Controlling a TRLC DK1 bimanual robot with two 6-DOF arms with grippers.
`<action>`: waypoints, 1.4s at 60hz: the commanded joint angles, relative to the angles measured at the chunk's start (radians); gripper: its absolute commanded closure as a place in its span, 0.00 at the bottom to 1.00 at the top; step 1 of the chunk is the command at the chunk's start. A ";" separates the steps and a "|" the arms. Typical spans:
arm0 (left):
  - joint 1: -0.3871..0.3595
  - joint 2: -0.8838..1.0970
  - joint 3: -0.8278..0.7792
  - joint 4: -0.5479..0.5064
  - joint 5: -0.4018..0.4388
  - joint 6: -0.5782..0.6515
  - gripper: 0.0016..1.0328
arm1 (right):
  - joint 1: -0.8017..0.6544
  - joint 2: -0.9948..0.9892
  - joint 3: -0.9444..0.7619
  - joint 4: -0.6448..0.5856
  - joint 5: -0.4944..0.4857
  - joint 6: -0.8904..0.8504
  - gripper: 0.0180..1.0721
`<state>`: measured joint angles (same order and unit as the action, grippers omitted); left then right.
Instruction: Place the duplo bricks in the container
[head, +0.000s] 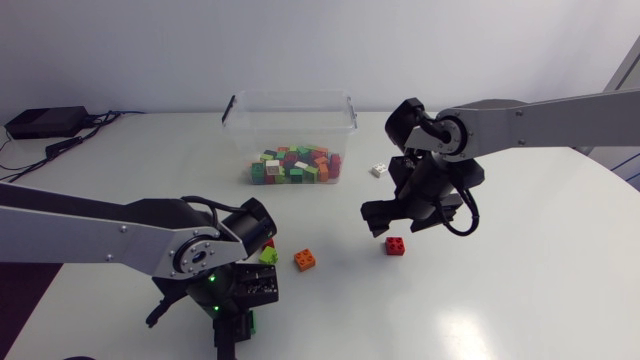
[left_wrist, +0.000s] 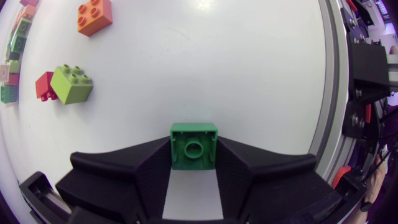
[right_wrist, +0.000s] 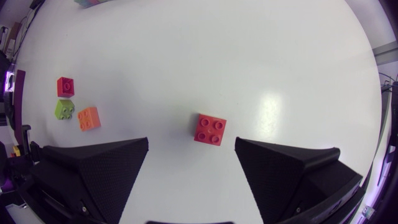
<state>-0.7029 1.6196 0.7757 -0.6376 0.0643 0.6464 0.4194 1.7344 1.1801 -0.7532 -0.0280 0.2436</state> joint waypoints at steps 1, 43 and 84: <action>-0.001 -0.036 -0.013 -0.034 -0.004 -0.027 0.76 | 0.018 -0.003 0.032 -0.017 0.005 0.031 0.04; 0.229 -0.115 0.422 0.121 -0.003 -0.177 0.76 | -0.033 0.241 0.096 -0.052 0.045 0.140 0.15; 0.370 0.069 0.608 0.418 -0.004 -0.295 0.76 | -0.019 0.232 0.075 0.048 0.099 0.141 0.72</action>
<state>-0.3473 1.6516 1.3388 -0.2451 0.0650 0.3870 0.3920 1.9751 1.2663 -0.7174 0.0578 0.3637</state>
